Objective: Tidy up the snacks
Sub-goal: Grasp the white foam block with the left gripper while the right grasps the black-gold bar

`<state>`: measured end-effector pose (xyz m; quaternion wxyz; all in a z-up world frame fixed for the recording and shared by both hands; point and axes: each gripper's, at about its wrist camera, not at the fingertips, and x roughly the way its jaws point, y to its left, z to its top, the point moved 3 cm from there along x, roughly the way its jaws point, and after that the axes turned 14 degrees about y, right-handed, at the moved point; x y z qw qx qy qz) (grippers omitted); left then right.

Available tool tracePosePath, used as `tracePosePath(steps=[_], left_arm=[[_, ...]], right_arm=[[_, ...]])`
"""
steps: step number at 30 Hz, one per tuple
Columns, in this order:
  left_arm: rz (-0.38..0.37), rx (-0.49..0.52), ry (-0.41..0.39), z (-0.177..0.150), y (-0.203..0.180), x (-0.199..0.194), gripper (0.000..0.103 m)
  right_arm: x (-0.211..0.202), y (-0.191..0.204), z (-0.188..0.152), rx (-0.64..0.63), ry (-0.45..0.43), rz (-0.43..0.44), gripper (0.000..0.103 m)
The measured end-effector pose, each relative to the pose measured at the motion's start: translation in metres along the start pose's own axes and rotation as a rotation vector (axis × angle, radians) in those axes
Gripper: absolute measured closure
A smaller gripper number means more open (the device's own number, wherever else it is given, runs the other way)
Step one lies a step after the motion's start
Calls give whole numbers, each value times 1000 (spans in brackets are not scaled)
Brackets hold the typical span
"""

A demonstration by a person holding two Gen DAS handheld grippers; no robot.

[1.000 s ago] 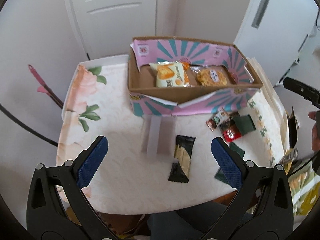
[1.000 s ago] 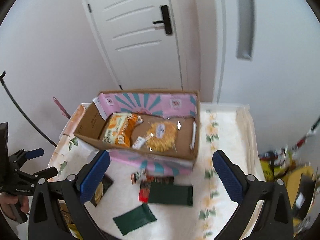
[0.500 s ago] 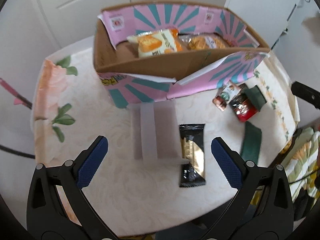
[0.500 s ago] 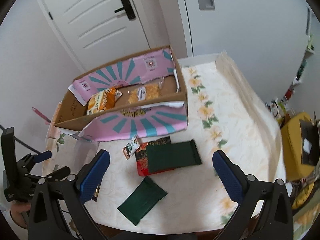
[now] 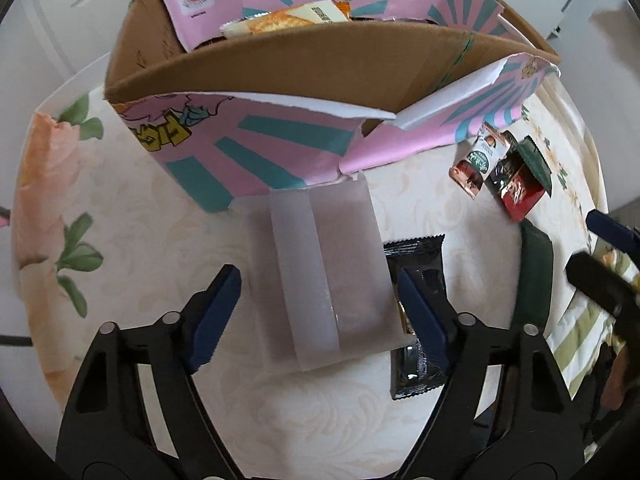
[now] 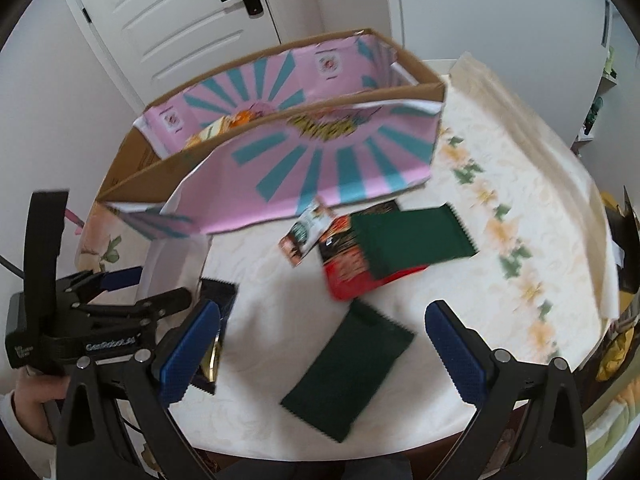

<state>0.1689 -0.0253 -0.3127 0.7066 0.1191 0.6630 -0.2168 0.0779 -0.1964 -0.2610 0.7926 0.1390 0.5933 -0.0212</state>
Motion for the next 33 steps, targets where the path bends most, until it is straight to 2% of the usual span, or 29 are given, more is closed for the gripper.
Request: tracePosePath(steps=[5, 17, 22, 27, 33], left_arm=[[-33, 13, 10, 3, 3, 3, 35], [-58, 23, 3, 2, 12, 2, 40], [-51, 12, -13, -14, 26, -12, 40], [-29, -16, -41, -25, 35, -26, 40], [-34, -66, -60, -38, 46, -34, 40]], right_arm=[[10, 24, -10, -25, 3, -10, 1], [38, 57, -25, -54, 38, -30, 1], [47, 67, -25, -76, 50, -35, 8], [58, 78, -24, -102, 70, -37, 23], [72, 95, -22, -137, 63, -65, 33]])
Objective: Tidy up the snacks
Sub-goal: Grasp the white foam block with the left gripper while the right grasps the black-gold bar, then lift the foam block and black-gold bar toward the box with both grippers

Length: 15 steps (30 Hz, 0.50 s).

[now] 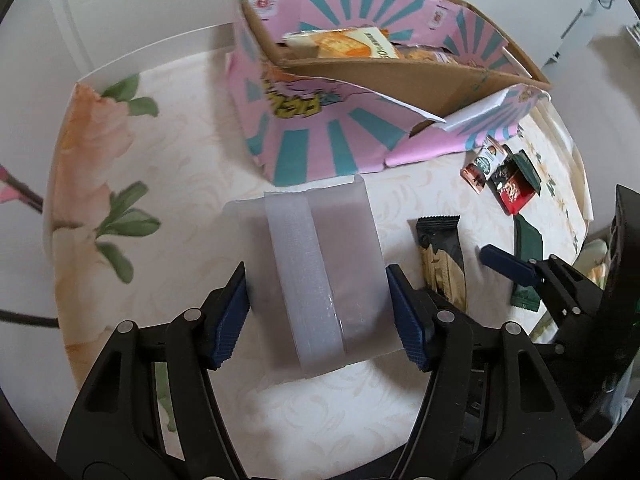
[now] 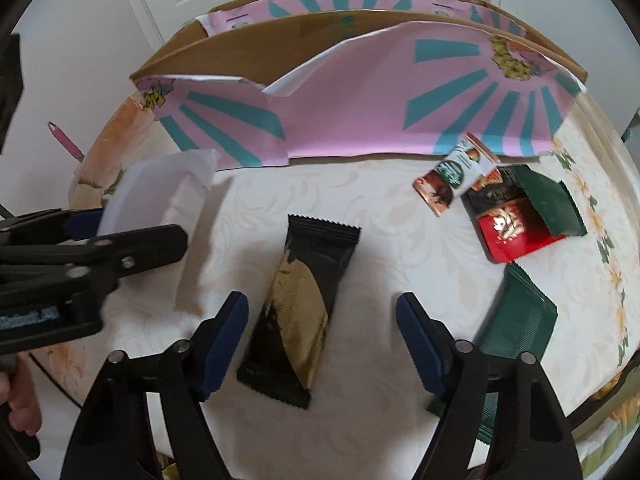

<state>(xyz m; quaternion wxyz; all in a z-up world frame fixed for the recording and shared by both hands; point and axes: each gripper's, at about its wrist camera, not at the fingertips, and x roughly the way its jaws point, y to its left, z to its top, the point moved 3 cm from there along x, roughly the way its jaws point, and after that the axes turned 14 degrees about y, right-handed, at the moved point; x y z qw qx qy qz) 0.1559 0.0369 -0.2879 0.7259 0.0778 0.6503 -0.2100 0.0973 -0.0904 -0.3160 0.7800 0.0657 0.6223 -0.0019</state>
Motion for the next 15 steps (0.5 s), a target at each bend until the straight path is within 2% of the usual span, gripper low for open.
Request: tracePosePath(steps=[4, 6, 7, 9, 15], left_arm=[[-3, -20, -14, -6, 5, -7, 40], [-3, -33, -21, -8, 7, -9, 40], [-3, -40, -24, -8, 7, -10, 40], [1, -53, -30, -8, 6, -11, 40], [17, -90, -57, -12, 2, -22, 40]], right_arm=[[3, 12, 3, -41, -14, -46, 49], [4, 19, 4, -68, -22, -79, 64], [4, 21, 4, -78, -25, -76, 67], [4, 22, 5, -93, -22, -69, 70], [-4, 13, 10, -114, -22, -21, 71]])
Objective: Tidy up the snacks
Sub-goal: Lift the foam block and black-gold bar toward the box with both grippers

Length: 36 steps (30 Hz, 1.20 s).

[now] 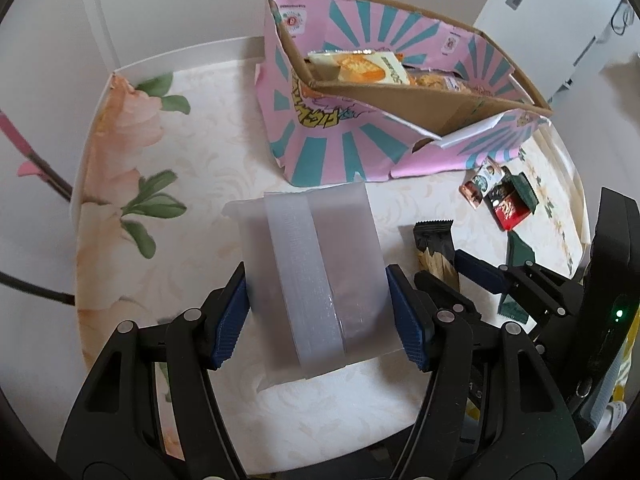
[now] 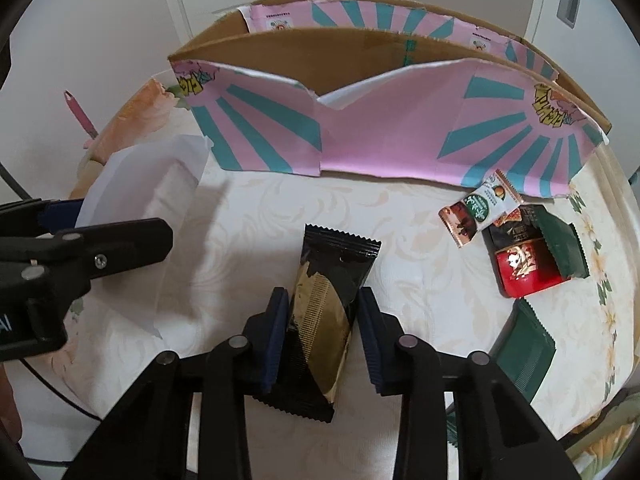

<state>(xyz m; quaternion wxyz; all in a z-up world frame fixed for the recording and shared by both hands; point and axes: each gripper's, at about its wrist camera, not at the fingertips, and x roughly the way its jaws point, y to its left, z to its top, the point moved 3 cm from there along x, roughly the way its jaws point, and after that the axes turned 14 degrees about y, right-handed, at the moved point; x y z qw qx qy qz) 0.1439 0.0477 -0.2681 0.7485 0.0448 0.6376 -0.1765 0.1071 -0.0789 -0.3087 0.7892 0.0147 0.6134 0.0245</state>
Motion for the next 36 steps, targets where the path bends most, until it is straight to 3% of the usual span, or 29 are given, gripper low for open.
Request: tracePosePath(steps=[8, 20, 28, 36], left_arm=[[17, -59, -45, -4, -19, -23, 40], [25, -133, -185, 7, -74, -83, 40], [4, -112, -259, 60, -112, -103, 40], [-26, -23, -209, 128, -128, -83, 40]], right_arm=[[-31, -22, 6, -53, -36, 57, 71], [-102, -64, 17, -140, -121, 130, 71], [-142, -109, 48, -165, -188, 170, 71], [-155, -142, 90, -133, -240, 131, 71]])
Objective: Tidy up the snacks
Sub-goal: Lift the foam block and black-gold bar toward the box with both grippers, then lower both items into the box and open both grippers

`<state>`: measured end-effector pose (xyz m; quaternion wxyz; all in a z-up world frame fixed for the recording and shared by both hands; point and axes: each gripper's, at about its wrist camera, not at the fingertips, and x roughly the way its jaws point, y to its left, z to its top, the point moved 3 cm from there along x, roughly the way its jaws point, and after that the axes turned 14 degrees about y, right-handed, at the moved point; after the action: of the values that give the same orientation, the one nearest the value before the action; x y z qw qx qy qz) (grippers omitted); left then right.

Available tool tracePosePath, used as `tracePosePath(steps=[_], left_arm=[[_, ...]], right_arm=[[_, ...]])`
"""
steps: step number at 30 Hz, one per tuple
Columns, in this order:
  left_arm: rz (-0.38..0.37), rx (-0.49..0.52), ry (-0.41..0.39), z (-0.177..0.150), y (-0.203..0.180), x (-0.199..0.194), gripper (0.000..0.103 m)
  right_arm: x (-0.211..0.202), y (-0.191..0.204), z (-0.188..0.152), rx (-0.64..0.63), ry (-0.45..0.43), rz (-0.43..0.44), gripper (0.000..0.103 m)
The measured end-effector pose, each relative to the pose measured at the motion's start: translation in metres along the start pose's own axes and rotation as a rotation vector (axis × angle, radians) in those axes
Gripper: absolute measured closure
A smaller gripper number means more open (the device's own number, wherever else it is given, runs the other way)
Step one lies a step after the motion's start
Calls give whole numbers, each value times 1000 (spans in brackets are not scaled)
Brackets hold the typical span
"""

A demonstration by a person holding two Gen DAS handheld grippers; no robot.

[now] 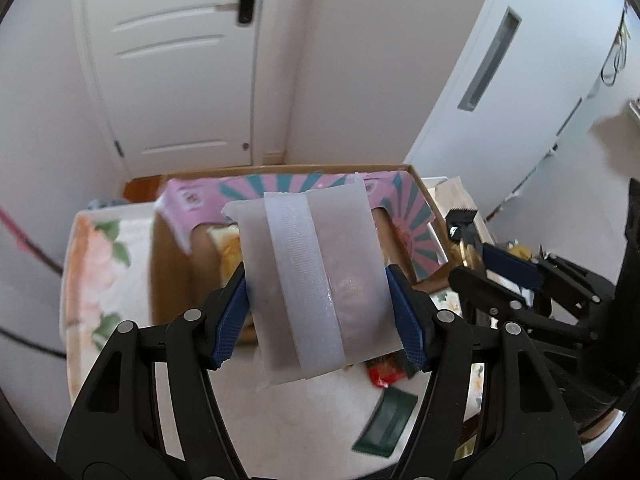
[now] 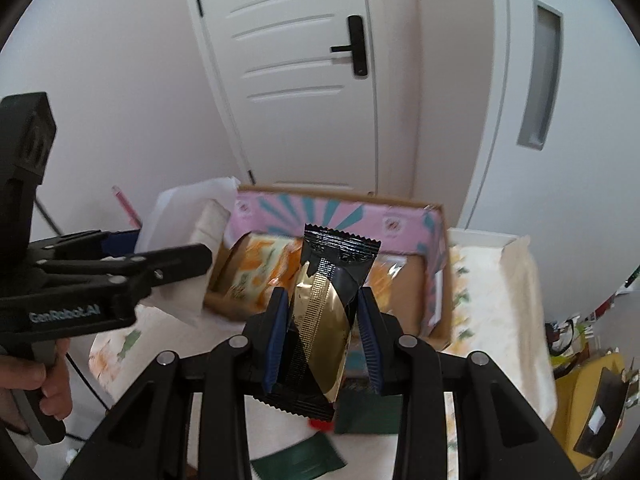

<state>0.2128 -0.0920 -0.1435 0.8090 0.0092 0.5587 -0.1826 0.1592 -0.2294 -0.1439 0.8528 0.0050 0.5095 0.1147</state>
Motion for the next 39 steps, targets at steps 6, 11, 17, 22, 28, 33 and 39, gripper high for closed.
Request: tracePosePath(steps=[6, 11, 17, 22, 28, 33, 39], left_arm=[[-11, 59, 104, 37, -3, 56, 40], [0, 80, 198, 49, 0, 100, 40], [22, 107, 191, 51, 4, 104, 0], [51, 98, 183, 40, 23, 94, 0], [78, 58, 151, 24, 50, 69, 0], [96, 33, 120, 16, 60, 50, 0], [108, 10, 97, 7, 66, 36, 0]], right_arm=[[11, -24, 20, 92, 1, -25, 71], [27, -33, 28, 137, 24, -40, 71], [44, -38, 30, 168, 62, -43, 71], [55, -40, 34, 180, 87, -35, 71], [70, -30, 46, 143, 136, -10, 71], [90, -21, 58, 129, 181, 34, 71], [110, -14, 67, 109, 205, 37, 12]])
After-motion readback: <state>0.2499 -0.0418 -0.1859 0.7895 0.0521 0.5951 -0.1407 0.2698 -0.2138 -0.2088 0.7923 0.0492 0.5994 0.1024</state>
